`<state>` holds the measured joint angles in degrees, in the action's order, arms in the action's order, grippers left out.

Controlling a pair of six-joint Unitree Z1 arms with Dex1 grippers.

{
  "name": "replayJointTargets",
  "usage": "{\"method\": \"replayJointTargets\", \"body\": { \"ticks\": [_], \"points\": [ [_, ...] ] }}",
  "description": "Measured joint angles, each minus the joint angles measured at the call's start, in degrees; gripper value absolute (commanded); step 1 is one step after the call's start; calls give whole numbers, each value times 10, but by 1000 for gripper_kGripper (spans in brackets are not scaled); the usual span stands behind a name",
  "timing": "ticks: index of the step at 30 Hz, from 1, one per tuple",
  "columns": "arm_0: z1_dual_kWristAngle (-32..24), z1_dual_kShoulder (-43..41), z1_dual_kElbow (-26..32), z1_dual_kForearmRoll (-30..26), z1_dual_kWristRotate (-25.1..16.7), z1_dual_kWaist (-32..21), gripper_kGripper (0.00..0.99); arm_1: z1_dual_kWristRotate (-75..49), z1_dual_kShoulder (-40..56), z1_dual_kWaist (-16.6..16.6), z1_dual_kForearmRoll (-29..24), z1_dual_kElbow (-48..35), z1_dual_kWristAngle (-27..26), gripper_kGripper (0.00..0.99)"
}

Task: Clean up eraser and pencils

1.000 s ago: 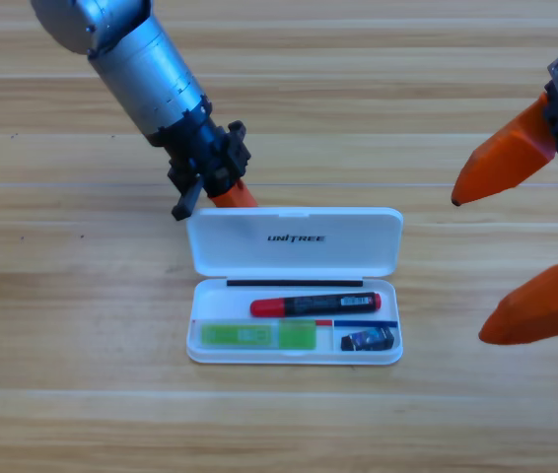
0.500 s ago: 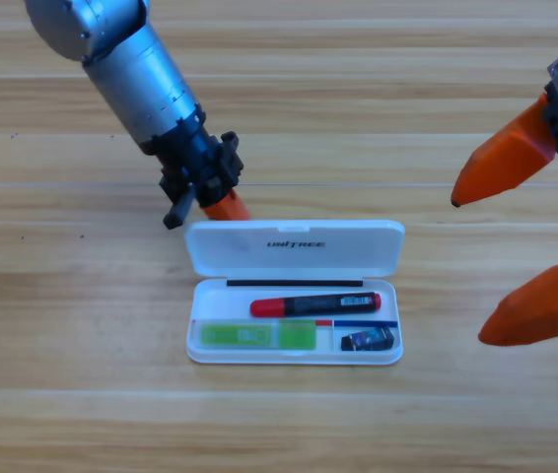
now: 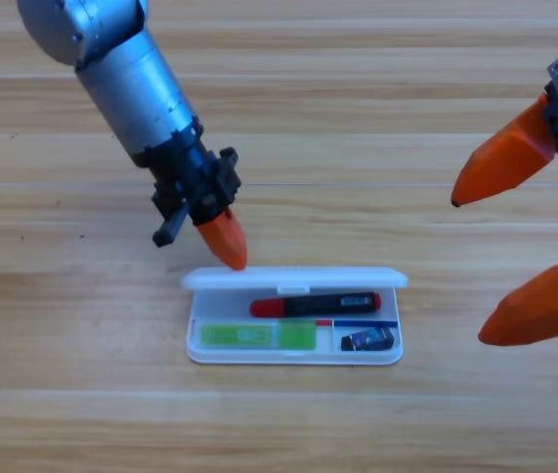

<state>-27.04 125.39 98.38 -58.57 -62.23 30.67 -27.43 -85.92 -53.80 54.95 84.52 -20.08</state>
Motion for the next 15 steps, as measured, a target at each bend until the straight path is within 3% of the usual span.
{"method": "replayJointTargets", "body": {
  "ticks": [15],
  "points": [
    [0,0,-35,23,0,6,0,1,0,0,0,0,-4,986]
  ]
}}
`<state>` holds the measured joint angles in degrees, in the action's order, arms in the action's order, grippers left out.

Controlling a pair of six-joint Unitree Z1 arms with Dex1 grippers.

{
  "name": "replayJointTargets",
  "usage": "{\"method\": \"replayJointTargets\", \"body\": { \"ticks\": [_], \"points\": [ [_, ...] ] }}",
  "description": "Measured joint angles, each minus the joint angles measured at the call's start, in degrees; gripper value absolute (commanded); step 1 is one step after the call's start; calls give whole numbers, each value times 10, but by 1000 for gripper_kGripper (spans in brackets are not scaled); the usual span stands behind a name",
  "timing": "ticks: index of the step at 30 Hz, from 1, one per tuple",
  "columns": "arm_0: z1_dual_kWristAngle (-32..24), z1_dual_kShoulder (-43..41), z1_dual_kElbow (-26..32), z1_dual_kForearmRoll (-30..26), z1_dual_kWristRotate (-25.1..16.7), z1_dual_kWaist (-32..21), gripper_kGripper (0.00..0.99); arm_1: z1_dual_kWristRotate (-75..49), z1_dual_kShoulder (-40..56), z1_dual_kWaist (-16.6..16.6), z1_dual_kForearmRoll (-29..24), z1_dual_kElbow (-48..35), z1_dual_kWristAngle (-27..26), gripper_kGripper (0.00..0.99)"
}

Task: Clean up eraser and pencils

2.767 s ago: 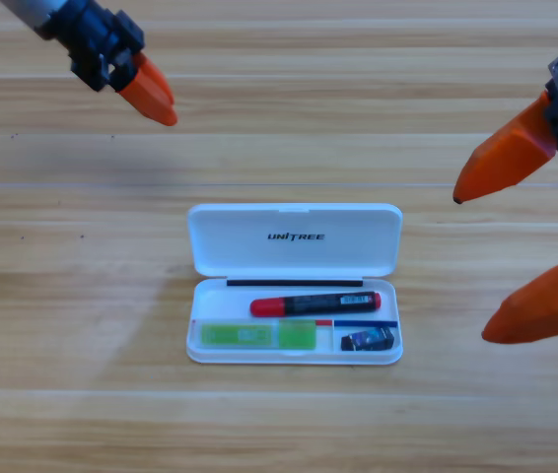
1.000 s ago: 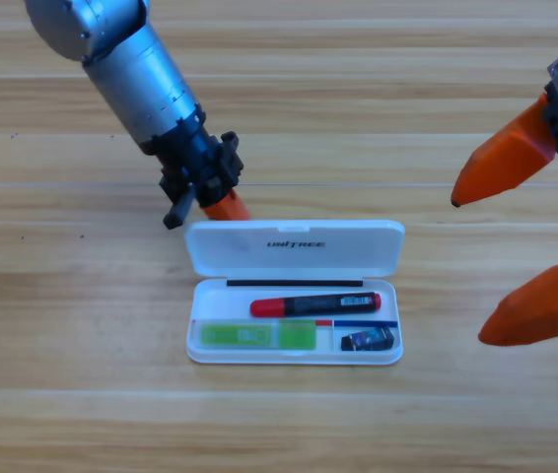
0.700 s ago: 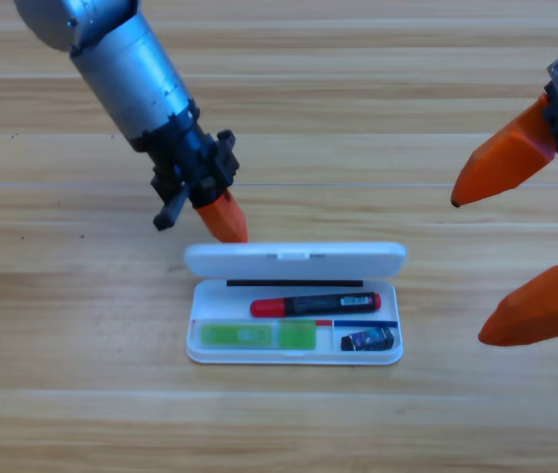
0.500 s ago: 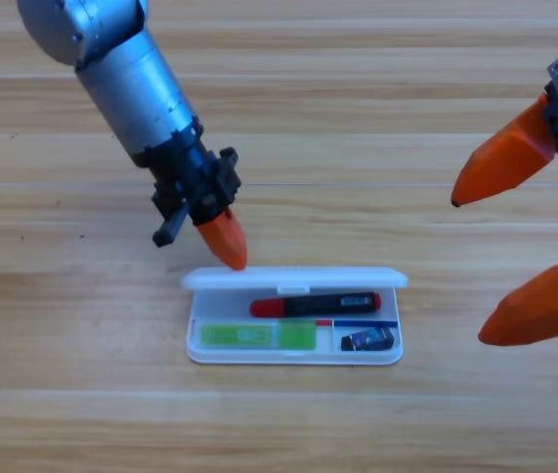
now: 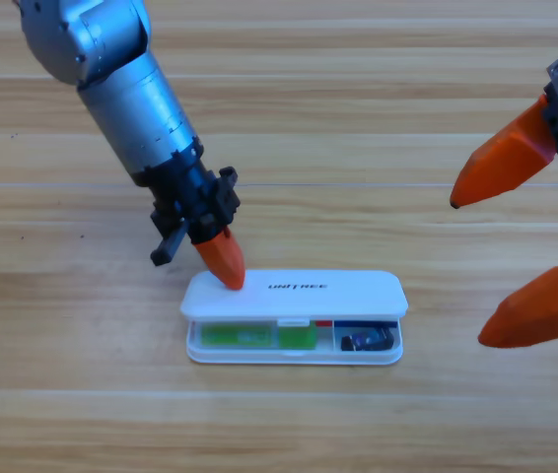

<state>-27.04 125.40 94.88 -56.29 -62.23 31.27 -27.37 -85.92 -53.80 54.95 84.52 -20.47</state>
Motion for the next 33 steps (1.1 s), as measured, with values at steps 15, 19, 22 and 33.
{"method": "replayJointTargets", "body": {
  "ticks": [15,19,22,33],
  "points": [
    [0,0,-40,40,1,14,0,1,-1,0,0,0,0,986],
    [0,0,-46,48,6,15,0,1,-1,0,0,0,0,986],
    [0,0,-46,49,8,15,0,1,-1,0,0,0,0,986],
    [0,0,-51,57,13,21,0,1,-3,0,0,0,0,986]
  ]
}}
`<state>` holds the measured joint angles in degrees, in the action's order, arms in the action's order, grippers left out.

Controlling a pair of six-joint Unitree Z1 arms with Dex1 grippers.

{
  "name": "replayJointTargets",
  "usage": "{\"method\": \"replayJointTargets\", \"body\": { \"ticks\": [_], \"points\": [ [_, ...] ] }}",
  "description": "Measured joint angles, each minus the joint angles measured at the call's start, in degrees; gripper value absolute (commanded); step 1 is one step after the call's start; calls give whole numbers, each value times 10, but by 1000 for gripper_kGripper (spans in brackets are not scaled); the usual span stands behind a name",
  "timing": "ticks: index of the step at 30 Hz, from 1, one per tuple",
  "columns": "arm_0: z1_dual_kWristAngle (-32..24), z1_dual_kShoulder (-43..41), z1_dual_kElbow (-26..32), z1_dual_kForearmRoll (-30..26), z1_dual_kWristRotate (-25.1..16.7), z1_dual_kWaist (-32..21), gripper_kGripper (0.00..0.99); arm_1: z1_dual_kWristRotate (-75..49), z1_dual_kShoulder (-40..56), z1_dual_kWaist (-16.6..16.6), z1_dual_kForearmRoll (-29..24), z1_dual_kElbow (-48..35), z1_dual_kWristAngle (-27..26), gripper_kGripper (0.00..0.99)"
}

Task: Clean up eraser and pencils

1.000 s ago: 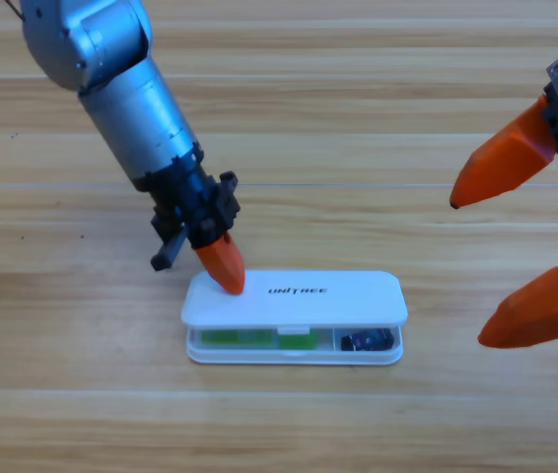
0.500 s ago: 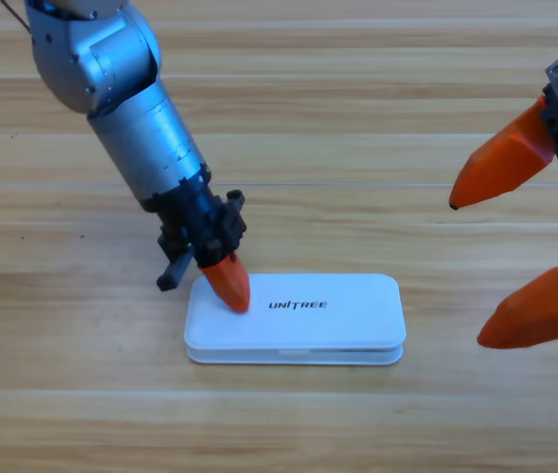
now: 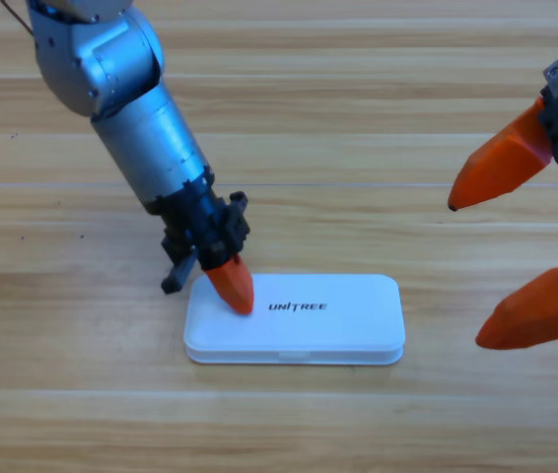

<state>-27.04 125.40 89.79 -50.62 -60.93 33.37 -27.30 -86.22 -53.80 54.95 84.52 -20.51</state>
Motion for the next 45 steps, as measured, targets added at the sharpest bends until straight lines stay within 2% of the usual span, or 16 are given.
{"method": "replayJointTargets", "body": {
  "ticks": [14,15,18,19,20,29,37,45],
  "points": [
    [0,-1,-5,8,22,6,0,1,0,0,0,0,0,986],
    [1,-2,-5,8,27,7,120,1,0,0,0,0,0,986],
    [6,-5,-5,7,30,9,808,1,0,0,0,0,0,988],
    [7,-7,-5,5,30,10,951,2,0,0,0,0,0,988],
    [8,-10,-6,2,30,12,988,3,0,0,0,0,0,988],
    [19,-82,-10,-55,45,22,990,6,0,0,0,0,0,988],
    [-6,-212,-5,-160,45,41,990,6,0,0,0,0,0,988],
    [-33,-302,17,-162,41,93,990,6,0,0,0,0,0,988]
  ]
}}
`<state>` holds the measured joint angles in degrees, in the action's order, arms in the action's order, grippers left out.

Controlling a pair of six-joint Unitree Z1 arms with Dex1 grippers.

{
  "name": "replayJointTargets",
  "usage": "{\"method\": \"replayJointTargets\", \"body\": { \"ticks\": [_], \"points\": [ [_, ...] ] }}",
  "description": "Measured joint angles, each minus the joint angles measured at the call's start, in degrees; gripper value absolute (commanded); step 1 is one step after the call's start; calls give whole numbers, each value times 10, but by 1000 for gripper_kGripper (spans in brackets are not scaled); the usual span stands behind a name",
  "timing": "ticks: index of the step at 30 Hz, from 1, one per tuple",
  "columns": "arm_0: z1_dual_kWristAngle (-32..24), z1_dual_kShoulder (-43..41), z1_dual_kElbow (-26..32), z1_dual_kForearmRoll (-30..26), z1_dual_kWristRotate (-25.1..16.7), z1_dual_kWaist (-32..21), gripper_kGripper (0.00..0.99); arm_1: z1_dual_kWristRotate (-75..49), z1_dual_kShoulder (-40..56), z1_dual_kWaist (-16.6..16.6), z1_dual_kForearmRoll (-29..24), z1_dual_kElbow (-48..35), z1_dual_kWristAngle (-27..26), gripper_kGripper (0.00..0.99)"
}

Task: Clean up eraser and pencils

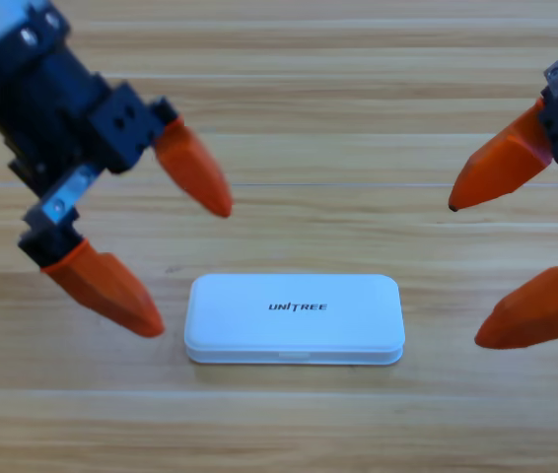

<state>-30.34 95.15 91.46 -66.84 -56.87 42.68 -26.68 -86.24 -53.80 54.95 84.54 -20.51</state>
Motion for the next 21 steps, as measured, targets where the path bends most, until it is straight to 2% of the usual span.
{"method": "replayJointTargets", "body": {
  "ticks": [5,7,9,11,21],
  "points": [
    [-22,-18,4,27,6,26,990,0,0,0,0,0,0,988],
    [-22,-32,0,53,32,32,990,0,0,0,0,0,0,988],
    [-11,-43,0,70,72,37,990,0,0,0,0,0,0,988],
    [11,-50,0,77,90,41,990,0,0,0,0,0,0,988],
    [55,-52,-19,77,132,43,989,0,0,0,0,0,0,988]
  ]
}}
